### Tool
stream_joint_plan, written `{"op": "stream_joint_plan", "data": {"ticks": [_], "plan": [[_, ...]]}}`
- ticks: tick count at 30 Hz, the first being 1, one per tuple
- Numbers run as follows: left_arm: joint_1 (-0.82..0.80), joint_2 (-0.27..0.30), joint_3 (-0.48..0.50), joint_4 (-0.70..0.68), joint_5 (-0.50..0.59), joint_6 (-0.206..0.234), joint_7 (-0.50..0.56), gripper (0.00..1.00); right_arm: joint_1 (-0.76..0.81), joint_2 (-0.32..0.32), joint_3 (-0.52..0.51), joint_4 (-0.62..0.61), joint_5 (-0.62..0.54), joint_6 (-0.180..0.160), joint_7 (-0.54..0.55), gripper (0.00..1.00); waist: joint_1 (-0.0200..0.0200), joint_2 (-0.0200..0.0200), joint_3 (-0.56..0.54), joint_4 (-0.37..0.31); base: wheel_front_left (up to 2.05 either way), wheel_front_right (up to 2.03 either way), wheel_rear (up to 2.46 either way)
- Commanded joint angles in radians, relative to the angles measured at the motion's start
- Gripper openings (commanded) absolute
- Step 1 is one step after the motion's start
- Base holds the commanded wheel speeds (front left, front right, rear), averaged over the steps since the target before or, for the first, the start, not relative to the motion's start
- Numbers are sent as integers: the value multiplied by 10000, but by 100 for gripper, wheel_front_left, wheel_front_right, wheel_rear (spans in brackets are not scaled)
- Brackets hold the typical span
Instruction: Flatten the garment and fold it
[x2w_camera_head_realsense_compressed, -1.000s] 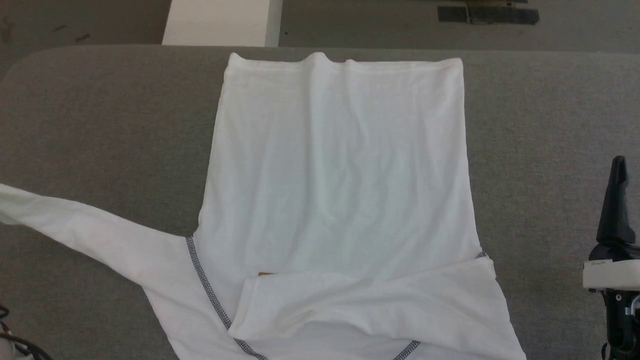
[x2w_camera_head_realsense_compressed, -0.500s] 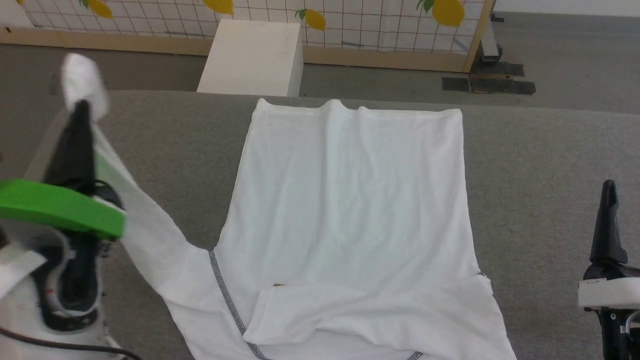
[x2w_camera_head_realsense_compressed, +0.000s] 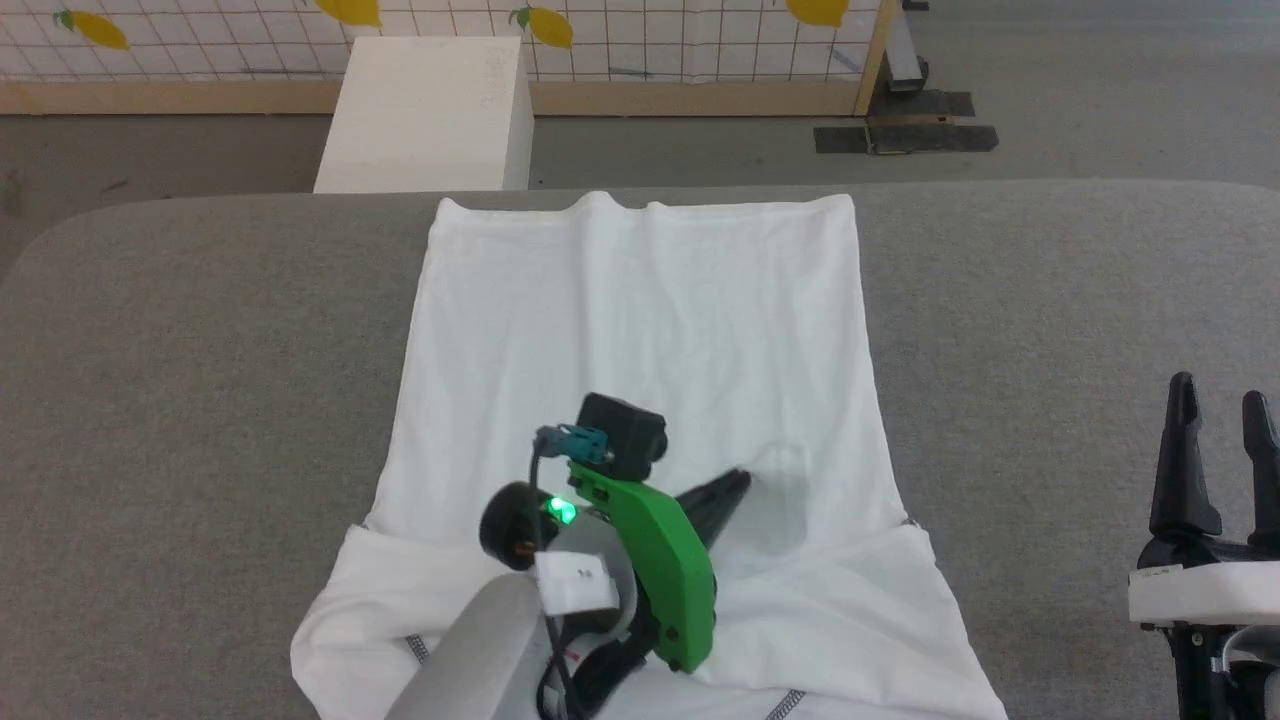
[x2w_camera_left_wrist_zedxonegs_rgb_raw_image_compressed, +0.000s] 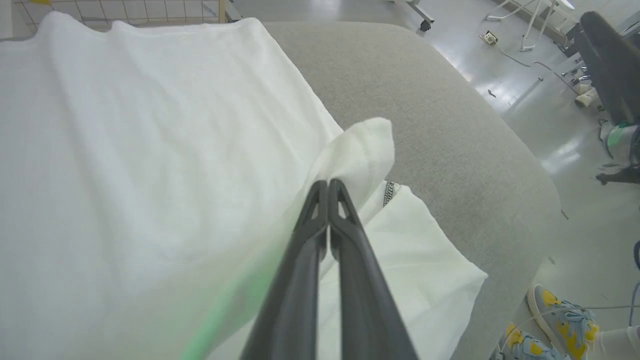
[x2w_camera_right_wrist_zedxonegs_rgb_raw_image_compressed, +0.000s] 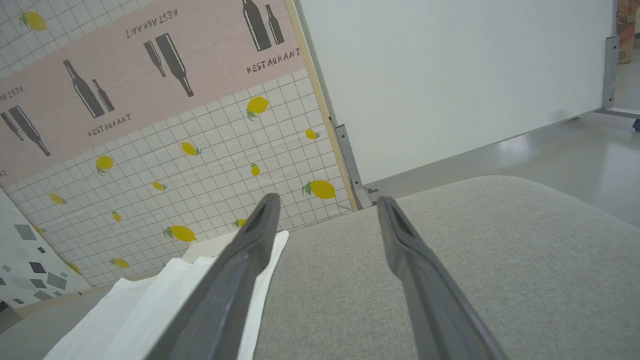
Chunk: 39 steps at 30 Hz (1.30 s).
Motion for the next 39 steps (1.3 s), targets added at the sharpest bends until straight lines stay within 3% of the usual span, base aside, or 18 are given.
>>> {"op": "stream_joint_plan", "data": {"ticks": [1,7,8,9,10,16,21,26,30,35,39], "plan": [[-34,-52,-278,194,-144,-64,22,0,-120,-3,15,43,70,-13,-86,100,1,0,194,-205,0,0,0],[321,-15,-1727,1207,-350,-127,838,0,-160,-3,-58,157,69,-13,-189,100,1,0,325,-234,0,0,0],[409,-19,-1829,1311,-498,-131,1034,8,-159,-3,-72,178,69,-13,-201,100,1,0,318,-217,0,0,0],[469,-21,-1938,1371,-650,-135,1242,60,-166,-3,-91,203,68,-13,-213,100,1,0,311,-185,0,0,0],[490,-24,-1947,1373,-753,-137,1300,100,-179,-3,-104,219,64,-13,-221,100,1,0,302,-149,0,0,0],[386,-47,-871,695,-1858,71,909,100,-271,-3,-45,244,23,-13,-204,100,1,0,137,76,0,0,0],[-34,204,1314,-285,-2190,675,-1110,100,-266,-3,41,221,-17,-13,-94,100,1,0,16,230,0,0,0],[-149,1530,2764,-52,-286,1134,-4234,100,-358,-3,310,268,-89,-13,330,100,1,0,48,252,0,0,0],[177,1894,3337,378,509,1389,-6275,100,-674,-3,603,330,-257,-13,1060,100,1,0,285,227,0,0,0],[434,1805,3968,156,912,1655,-6877,100,-1732,-3,694,633,-554,-13,2715,100,1,0,892,197,0,0,0],[401,1741,4025,-230,1338,1645,-6917,100,-3237,-14,438,1123,-1604,-13,4612,100,1,0,1603,405,0,0,0]]}}
